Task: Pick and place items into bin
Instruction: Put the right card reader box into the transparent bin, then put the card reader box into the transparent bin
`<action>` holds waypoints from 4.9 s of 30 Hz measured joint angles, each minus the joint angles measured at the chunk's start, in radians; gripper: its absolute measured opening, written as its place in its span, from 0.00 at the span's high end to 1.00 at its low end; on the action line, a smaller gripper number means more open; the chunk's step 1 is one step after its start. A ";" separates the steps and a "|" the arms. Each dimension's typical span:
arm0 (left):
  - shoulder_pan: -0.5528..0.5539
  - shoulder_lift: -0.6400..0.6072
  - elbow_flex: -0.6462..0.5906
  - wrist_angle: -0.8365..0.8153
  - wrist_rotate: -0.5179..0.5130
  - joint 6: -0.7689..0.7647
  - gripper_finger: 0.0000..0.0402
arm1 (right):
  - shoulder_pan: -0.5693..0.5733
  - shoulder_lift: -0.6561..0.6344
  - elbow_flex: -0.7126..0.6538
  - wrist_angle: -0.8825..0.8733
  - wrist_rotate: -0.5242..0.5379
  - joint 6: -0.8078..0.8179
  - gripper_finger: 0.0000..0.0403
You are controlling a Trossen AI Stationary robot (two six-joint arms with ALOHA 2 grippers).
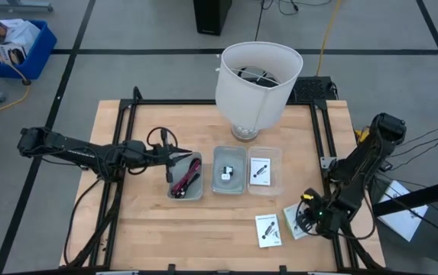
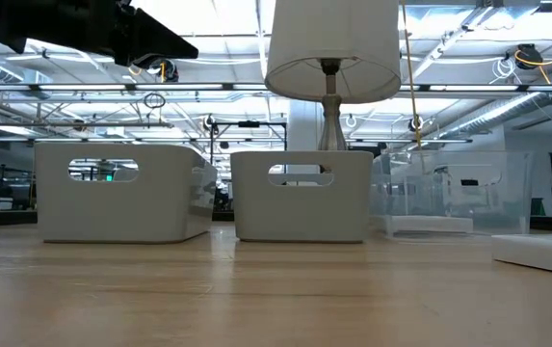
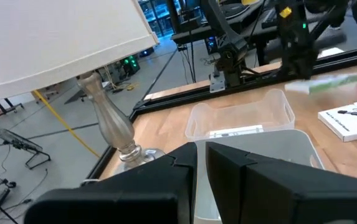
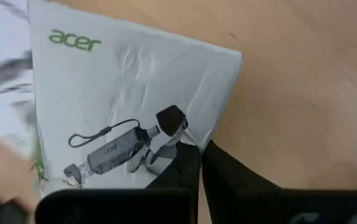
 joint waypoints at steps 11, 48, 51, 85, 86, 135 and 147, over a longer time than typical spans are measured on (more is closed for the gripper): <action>0.001 0.000 0.000 0.035 0.000 0.041 0.90 | -0.257 -0.137 0.288 -0.497 0.275 -0.336 1.00; 0.001 0.000 0.000 0.067 -0.001 0.074 0.90 | -0.992 0.093 0.339 -0.277 -0.020 -0.887 1.00; 0.001 0.000 0.000 0.068 -0.001 0.073 0.90 | -0.992 0.092 0.339 -0.276 -0.040 -0.874 1.00; 0.001 0.000 0.000 0.068 0.000 0.063 0.90 | -0.991 0.177 0.339 -0.234 -0.041 -0.875 0.70; 0.001 0.000 0.000 0.068 0.000 0.063 0.90 | -0.991 0.176 0.340 -0.234 -0.045 -0.875 0.68; 0.000 0.000 0.000 0.023 -0.010 -0.027 0.90 | -0.159 0.364 0.340 0.097 -0.013 -0.031 0.63; 0.000 0.000 0.000 0.030 -0.010 0.015 0.90 | -0.183 0.449 0.340 0.101 -0.068 -0.067 0.58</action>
